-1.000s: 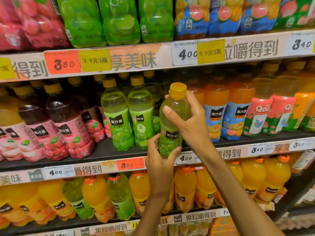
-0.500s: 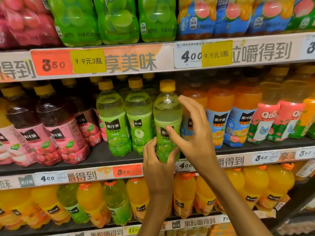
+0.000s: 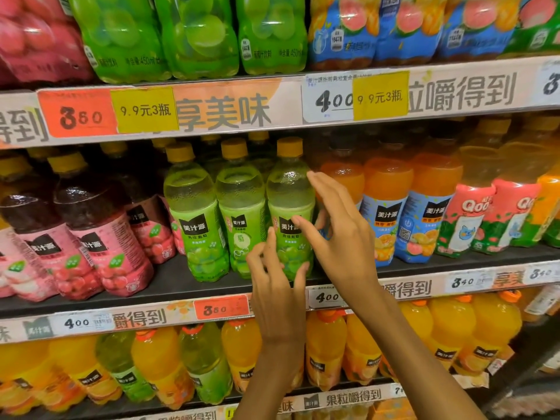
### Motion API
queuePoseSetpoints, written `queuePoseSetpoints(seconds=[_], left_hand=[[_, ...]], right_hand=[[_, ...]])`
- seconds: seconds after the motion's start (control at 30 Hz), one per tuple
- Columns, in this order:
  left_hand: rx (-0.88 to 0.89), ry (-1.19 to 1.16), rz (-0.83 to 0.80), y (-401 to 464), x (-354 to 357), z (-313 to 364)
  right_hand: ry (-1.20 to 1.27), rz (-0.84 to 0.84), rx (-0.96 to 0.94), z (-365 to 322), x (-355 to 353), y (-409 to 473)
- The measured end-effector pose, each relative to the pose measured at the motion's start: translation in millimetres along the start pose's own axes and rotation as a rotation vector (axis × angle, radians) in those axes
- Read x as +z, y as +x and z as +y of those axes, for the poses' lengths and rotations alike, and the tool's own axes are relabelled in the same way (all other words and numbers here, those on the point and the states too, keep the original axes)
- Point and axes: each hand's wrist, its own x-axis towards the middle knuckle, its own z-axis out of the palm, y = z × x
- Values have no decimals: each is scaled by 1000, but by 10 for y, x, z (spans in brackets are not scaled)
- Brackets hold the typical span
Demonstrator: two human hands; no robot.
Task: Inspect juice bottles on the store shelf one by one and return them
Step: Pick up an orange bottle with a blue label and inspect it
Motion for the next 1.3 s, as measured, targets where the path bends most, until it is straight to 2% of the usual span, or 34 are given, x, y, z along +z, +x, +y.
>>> queuePoseSetpoints(seconds=[0.23, 0.33, 0.4, 0.5, 0.63, 0.73, 0.83, 0.9, 1.03, 1.17, 1.3], left_hand=[[-9, 21, -67, 17, -12, 29], [-22, -24, -65, 8, -50, 65], [-2, -67, -42, 1, -80, 118], [63, -107, -45, -24, -91, 223], [48, -139, -131, -62, -70, 290], [43, -115, -178, -101, -55, 270], [39, -105, -222, -155, -51, 234], [60, -100, -229, -185, -42, 229], [58, -112, -276, -209, -31, 276], [24, -212, -339, -213, -92, 299], [-46, -300, -453, -231, -262, 364]], right_hand=[[-161, 44, -58, 12, 29, 5], [-154, 221, -59, 103, -78, -16], [-254, 326, -3, 171, -171, 35], [-403, 281, 56, 224, -227, 151], [-428, 147, 51, 225, -232, 190], [-312, 133, 130, 220, -267, 159], [-143, 118, 106, 171, -336, 86], [17, 54, 104, 141, -379, 21], [385, -116, 227, 77, -457, -24], [564, -14, 311, 52, -532, -65], [872, 93, 418, -19, -651, -75]])
